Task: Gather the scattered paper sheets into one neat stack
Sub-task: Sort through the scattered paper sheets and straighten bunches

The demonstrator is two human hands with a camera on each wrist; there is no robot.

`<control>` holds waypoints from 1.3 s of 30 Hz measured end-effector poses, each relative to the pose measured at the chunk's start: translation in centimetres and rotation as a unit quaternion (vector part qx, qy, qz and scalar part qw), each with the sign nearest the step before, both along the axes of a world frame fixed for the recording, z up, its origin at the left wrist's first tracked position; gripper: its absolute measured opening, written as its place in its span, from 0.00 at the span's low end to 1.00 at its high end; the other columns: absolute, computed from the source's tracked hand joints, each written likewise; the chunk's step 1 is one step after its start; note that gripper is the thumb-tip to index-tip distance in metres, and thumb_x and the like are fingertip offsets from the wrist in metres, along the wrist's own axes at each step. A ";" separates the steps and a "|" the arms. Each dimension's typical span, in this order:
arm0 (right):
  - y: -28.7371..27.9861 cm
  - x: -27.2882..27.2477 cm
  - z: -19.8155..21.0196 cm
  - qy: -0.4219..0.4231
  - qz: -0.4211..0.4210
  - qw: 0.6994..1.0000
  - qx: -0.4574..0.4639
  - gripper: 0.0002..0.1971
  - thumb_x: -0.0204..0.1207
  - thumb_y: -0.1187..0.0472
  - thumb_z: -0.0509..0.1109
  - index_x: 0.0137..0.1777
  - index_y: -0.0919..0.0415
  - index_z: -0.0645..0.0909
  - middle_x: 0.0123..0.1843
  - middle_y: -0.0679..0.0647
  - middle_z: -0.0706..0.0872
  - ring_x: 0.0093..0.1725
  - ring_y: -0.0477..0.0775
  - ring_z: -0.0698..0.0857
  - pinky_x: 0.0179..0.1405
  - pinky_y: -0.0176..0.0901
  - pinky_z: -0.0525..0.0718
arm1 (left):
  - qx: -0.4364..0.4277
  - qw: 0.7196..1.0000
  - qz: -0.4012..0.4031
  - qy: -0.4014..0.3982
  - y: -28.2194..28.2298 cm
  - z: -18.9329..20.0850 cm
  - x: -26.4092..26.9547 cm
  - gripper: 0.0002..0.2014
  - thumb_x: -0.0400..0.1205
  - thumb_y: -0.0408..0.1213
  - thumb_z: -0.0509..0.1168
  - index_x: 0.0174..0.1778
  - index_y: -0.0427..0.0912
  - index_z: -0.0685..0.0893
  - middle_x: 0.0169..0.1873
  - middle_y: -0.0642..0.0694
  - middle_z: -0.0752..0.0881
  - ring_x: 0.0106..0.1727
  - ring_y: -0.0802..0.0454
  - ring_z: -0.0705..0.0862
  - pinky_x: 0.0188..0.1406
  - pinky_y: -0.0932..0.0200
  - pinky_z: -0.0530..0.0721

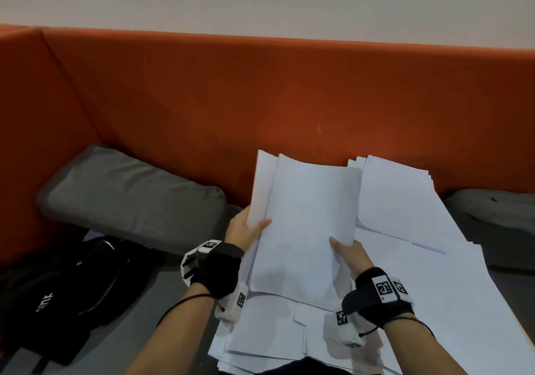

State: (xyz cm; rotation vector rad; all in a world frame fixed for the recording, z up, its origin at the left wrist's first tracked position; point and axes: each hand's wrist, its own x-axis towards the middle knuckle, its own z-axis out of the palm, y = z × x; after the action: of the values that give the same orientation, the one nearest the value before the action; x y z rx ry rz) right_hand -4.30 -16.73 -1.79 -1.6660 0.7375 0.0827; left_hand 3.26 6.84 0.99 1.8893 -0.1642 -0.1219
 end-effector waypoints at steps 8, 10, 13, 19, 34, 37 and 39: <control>1.0 1.3 1.5 -0.112 -0.005 0.987 0.119 0.38 0.61 0.49 0.81 0.71 0.59 0.73 0.66 0.54 0.83 0.65 0.59 0.81 0.71 0.59 0.74 | -0.014 0.991 -0.033 -0.126 0.4 6.0 -0.7 0.16 0.76 0.33 0.68 0.61 0.40 0.83 0.52 0.49 0.87 0.53 0.53 0.86 0.52 0.61 0.82; 0.8 1.9 2.7 -0.142 0.009 0.980 0.139 0.43 0.53 0.44 0.81 0.70 0.55 0.73 0.64 0.51 0.84 0.64 0.54 0.81 0.70 0.56 0.75 | -0.101 0.988 -0.035 -0.116 0.5 8.0 -0.9 0.14 0.78 0.29 0.67 0.59 0.43 0.80 0.49 0.49 0.87 0.46 0.65 0.87 0.49 0.65 0.85; 1.1 2.9 5.2 -0.160 0.023 0.976 0.148 0.28 0.63 0.52 0.78 0.61 0.64 0.78 0.57 0.59 0.86 0.55 0.55 0.86 0.65 0.55 0.79 | -0.179 0.974 -0.048 -0.129 0.5 10.0 -0.7 0.19 0.79 0.22 0.64 0.64 0.40 0.74 0.49 0.54 0.84 0.44 0.72 0.86 0.47 0.74 0.82; 1.5 2.5 9.8 -0.268 0.005 0.961 0.069 0.08 0.68 0.66 0.76 0.47 0.60 0.84 0.41 0.51 0.90 0.38 0.48 0.89 0.44 0.40 0.85 | -0.123 0.971 -0.033 -0.203 -0.1 9.0 0.2 0.34 0.74 0.37 0.71 0.74 0.35 0.65 0.59 0.55 0.79 0.54 0.79 0.79 0.55 0.77 0.77; 2.0 1.3 12.4 -0.296 -0.008 0.955 -0.016 0.09 0.74 0.63 0.72 0.53 0.66 0.83 0.40 0.52 0.86 0.38 0.46 0.87 0.36 0.36 0.83 | -0.196 0.957 0.017 -0.213 -1.9 9.5 -1.4 0.13 0.77 0.37 0.64 0.52 0.60 0.76 0.45 0.60 0.83 0.44 0.72 0.82 0.50 0.60 0.82; 1.7 1.1 14.1 -0.329 -0.004 0.944 -0.011 0.03 0.74 0.64 0.72 0.41 0.55 0.83 0.34 0.45 0.87 0.29 0.35 0.86 0.35 0.36 0.85 | -0.219 0.951 0.025 -0.218 -2.0 11.4 -1.8 0.12 0.76 0.38 0.65 0.51 0.58 0.76 0.45 0.54 0.83 0.46 0.63 0.84 0.48 0.60 0.85; 1.5 0.9 14.8 -0.340 0.006 0.940 -0.010 0.04 0.74 0.63 0.72 0.41 0.53 0.83 0.36 0.44 0.87 0.30 0.36 0.86 0.33 0.32 0.85 | -0.246 0.945 0.018 -0.215 -1.8 11.9 -1.5 0.12 0.76 0.36 0.66 0.51 0.57 0.77 0.47 0.49 0.83 0.48 0.54 0.84 0.47 0.58 0.86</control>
State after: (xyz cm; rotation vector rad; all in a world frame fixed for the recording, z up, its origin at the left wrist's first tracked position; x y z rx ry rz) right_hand -3.38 -15.21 13.02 -1.5721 0.1984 -0.4740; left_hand 1.74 5.08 12.91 1.3940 -0.4163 0.3344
